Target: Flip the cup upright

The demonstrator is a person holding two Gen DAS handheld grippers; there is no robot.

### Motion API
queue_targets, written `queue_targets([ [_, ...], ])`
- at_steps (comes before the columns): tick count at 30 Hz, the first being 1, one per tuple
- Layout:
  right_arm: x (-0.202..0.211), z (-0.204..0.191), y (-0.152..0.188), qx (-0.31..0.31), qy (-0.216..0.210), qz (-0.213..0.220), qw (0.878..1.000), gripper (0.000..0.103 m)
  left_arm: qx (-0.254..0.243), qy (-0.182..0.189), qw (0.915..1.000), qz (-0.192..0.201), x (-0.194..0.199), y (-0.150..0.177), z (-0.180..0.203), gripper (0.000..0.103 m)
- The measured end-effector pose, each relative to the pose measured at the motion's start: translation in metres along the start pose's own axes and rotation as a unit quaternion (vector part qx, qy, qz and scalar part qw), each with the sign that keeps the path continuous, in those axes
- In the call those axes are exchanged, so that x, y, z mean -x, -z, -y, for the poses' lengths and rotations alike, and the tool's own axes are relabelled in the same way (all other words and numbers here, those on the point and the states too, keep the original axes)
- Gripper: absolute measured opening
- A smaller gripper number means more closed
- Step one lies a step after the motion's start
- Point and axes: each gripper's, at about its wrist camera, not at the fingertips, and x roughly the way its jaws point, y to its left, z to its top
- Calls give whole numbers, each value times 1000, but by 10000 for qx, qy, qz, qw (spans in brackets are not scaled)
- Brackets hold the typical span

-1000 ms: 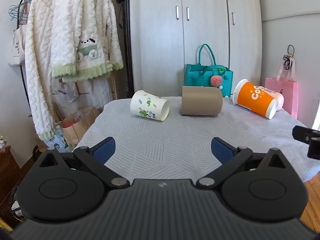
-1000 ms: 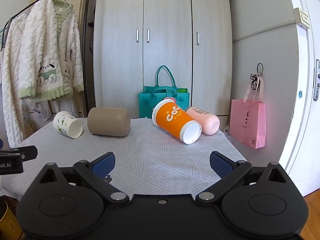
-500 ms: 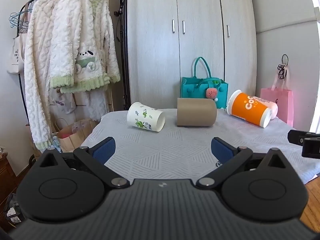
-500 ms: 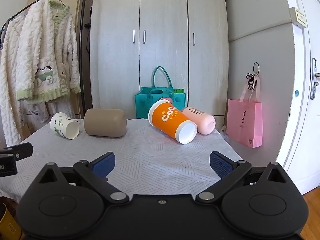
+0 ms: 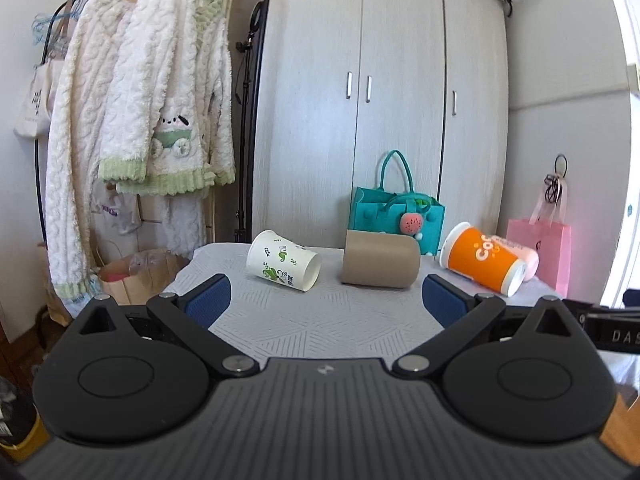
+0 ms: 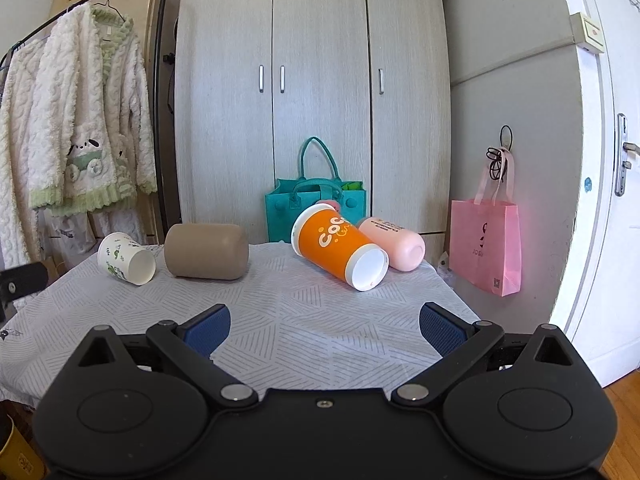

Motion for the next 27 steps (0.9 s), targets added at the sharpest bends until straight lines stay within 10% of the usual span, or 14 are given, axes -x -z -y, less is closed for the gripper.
queue_targets([
  [27, -3, -6, 6, 296, 318, 187, 9989, 103, -83, -48, 9999, -107, -4, 5, -1, 103],
])
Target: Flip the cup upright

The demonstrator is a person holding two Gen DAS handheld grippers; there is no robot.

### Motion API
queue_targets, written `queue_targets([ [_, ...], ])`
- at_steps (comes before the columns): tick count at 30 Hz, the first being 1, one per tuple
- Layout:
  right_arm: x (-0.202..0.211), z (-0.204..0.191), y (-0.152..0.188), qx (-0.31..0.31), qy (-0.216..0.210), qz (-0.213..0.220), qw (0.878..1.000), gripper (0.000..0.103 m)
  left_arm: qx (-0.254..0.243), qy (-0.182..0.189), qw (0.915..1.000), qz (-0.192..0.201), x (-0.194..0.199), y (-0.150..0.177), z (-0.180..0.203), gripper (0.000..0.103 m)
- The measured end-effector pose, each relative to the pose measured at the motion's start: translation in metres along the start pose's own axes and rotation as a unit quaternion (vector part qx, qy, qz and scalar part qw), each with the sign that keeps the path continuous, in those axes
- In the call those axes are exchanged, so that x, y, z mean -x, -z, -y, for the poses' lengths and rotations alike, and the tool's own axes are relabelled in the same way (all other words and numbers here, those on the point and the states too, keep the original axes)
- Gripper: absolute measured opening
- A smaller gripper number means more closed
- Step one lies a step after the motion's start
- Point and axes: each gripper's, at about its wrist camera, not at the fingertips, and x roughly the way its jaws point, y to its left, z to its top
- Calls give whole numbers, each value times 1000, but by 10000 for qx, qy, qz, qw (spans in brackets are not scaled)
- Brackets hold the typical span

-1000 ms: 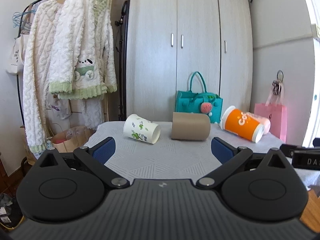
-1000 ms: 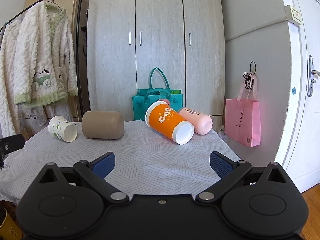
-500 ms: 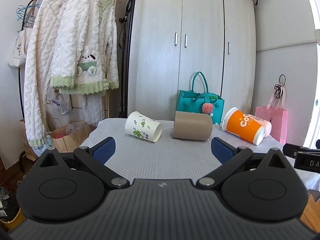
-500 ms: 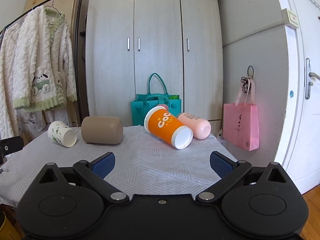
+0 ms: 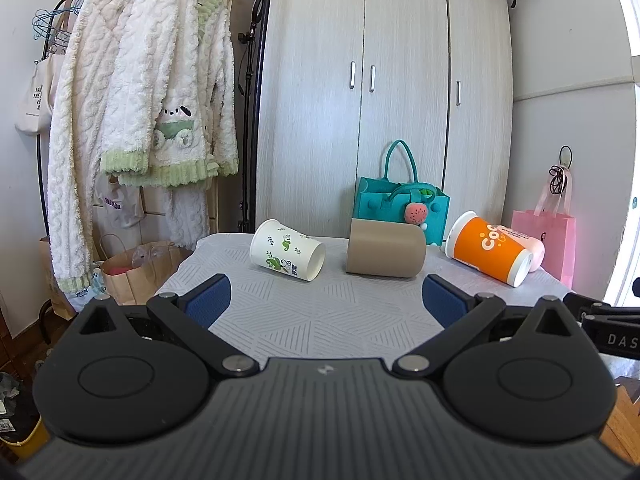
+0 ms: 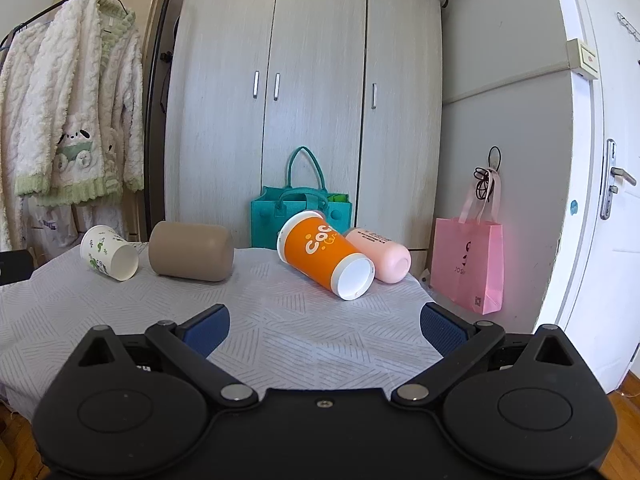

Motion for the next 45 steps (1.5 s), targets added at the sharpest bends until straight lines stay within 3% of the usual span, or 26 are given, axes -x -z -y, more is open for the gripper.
queue_targets([
  [34, 4, 1, 0, 38, -86, -38, 9999, 103, -7, -52, 9995, -326, -7, 4, 5, 103],
  [39, 8, 7, -7, 199, -521, 25, 9984, 103, 83, 142, 9982, -583, -13, -4, 5, 103],
  [42, 5, 14, -12, 518, -643, 80, 9966, 103, 5, -9, 9986, -525, -14, -11, 10, 103],
  [45, -5, 26, -17, 470, -766, -86, 9959, 103, 26, 78, 9979, -647, -19, -17, 15, 103],
])
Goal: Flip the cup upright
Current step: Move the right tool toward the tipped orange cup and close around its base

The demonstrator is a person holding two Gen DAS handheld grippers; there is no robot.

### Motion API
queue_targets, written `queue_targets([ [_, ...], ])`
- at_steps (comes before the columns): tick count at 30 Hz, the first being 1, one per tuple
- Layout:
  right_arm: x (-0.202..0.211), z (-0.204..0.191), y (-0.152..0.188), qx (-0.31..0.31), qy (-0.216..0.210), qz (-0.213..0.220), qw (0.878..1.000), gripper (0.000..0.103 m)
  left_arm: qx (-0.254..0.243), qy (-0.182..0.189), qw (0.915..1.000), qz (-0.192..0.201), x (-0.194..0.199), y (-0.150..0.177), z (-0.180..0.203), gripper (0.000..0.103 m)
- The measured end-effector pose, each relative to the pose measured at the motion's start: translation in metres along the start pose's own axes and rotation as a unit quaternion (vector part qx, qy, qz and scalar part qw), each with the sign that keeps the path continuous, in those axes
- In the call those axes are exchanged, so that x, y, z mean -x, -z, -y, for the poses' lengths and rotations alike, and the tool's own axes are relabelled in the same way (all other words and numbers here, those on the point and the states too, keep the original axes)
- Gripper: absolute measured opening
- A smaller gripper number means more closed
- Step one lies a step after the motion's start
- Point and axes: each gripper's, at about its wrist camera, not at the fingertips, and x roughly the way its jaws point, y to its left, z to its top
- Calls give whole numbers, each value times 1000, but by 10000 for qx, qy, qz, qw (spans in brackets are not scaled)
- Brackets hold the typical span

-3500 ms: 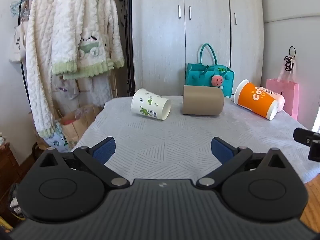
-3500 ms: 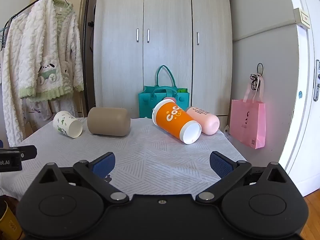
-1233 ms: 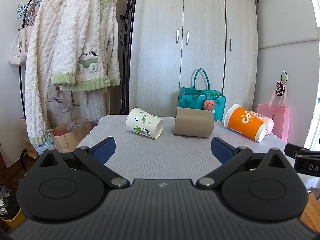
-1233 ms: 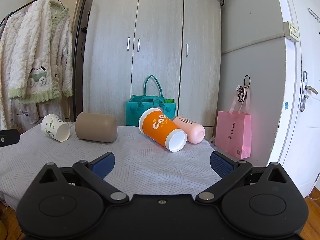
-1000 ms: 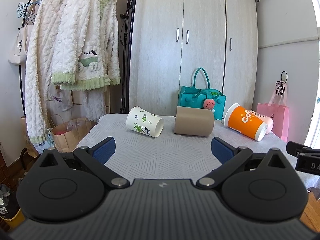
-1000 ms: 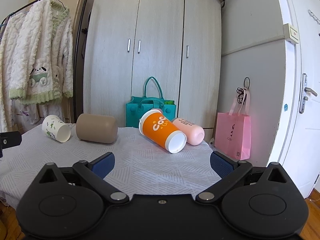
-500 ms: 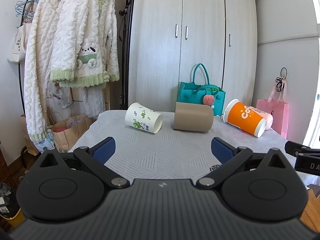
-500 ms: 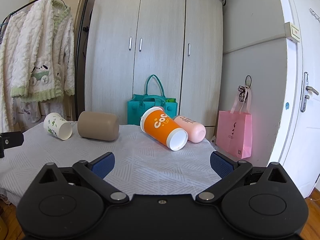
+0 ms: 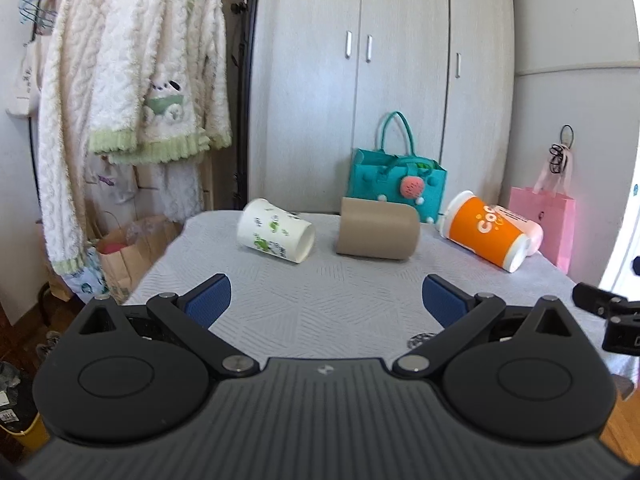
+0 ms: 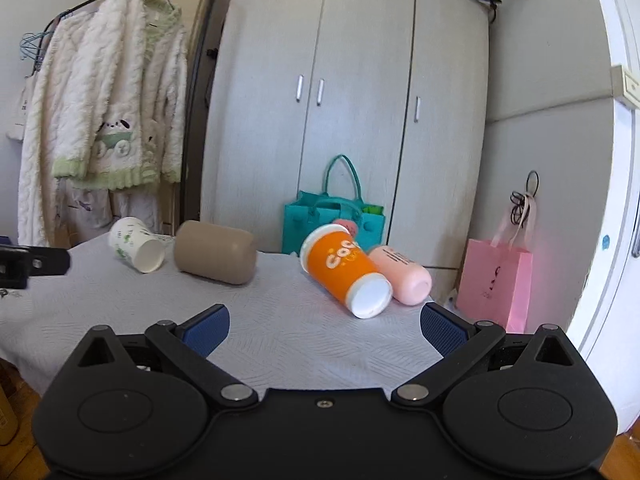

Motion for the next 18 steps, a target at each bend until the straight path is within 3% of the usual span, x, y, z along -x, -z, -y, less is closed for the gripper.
queue_targets([
  [8, -22, 28, -11, -242, -910, -14, 9956, 103, -211, 336, 9981, -470, -41, -22, 19, 103],
  [18, -71, 43, -27, 87, -1127, -390, 9928, 102, 167, 952, 9898, -1048, -103, -44, 45, 103],
])
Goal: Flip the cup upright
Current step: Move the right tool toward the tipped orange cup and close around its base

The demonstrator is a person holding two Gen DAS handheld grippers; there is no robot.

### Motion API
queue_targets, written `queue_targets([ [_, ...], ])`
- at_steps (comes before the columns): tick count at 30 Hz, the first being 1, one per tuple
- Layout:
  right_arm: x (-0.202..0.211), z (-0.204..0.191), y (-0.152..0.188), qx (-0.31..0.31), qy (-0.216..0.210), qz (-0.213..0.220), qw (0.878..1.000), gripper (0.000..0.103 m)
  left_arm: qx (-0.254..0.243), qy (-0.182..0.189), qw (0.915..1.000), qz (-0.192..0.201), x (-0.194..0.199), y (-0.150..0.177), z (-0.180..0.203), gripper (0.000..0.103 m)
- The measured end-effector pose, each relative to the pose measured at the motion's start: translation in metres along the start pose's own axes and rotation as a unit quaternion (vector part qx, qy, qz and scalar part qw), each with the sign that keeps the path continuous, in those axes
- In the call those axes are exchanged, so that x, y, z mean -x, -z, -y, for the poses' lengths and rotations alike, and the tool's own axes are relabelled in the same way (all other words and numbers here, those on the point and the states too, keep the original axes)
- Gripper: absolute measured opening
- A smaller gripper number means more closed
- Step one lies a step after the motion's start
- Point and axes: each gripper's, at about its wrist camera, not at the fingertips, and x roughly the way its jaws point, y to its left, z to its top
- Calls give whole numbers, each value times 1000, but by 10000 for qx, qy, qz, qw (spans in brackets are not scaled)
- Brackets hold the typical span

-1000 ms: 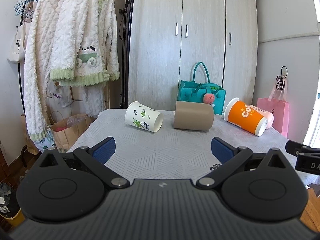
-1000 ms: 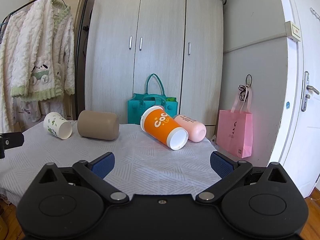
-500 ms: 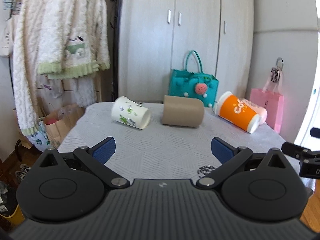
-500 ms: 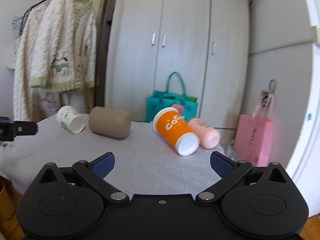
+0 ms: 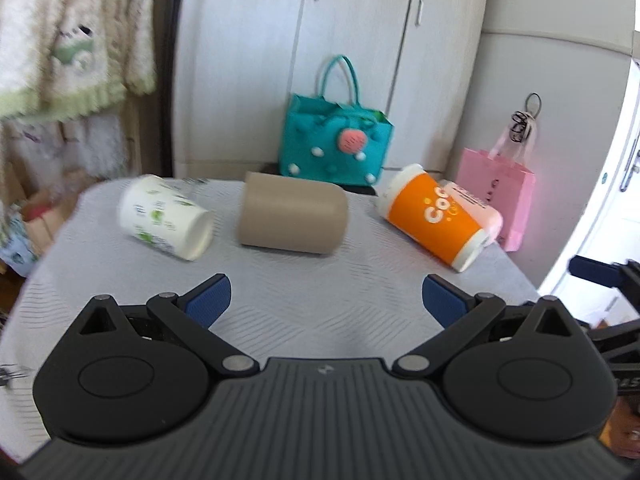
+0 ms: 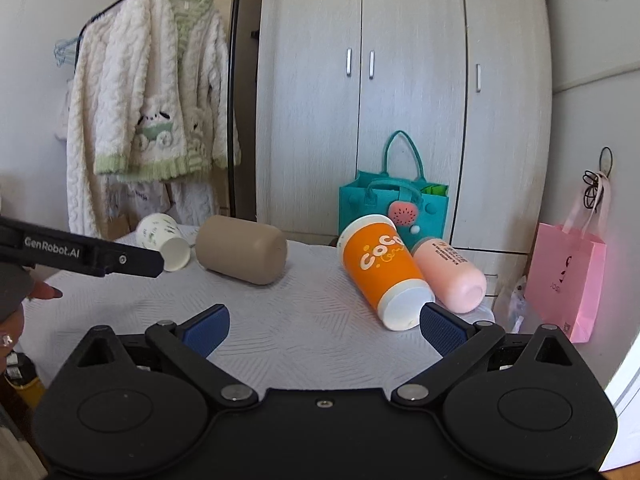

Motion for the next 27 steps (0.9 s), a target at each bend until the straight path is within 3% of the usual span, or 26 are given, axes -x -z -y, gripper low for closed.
queue_targets([
  [8, -49, 30, -30, 124, -277, -511, 9982, 96, 103, 634, 9966, -516, -59, -27, 23, 103],
  [15, -90, 40, -32, 654, -188, -927, 9934, 90, 315, 645, 9952, -661, -96, -35, 35, 103],
  [19, -112, 49, -32, 912, -89, -1145, 9892, 80, 616, 807, 9923, -712, -106, -34, 28, 103],
  [27, -134, 57, -35, 1035, -126, -1178, 9876, 79, 664, 839, 9915, -745, -118, -34, 25, 103],
])
